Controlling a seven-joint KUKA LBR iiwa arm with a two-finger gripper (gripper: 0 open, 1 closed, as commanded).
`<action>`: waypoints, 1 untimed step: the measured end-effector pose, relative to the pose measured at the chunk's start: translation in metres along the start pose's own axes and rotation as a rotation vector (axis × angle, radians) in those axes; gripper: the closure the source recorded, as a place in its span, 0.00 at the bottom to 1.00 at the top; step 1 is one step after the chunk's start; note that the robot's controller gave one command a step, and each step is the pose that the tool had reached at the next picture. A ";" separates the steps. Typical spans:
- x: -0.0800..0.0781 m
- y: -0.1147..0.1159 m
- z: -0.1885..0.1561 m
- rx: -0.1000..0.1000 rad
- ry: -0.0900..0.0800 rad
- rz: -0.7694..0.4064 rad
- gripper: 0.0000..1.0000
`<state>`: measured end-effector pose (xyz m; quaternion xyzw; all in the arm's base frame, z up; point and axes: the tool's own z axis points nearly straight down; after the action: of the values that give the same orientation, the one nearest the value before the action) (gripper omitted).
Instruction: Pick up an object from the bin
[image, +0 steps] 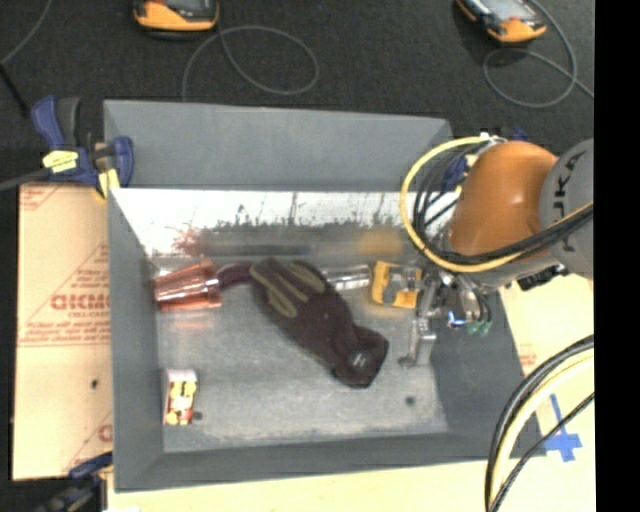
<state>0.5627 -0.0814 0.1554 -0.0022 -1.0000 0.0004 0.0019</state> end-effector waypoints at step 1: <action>-0.001 0.000 -0.005 0.001 -0.007 -0.002 0.00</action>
Offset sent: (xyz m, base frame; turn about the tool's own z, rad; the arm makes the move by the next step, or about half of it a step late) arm -0.0207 0.0422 -0.0841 -0.0314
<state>0.5639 -0.0812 0.1600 -0.0013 -1.0000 0.0008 -0.0017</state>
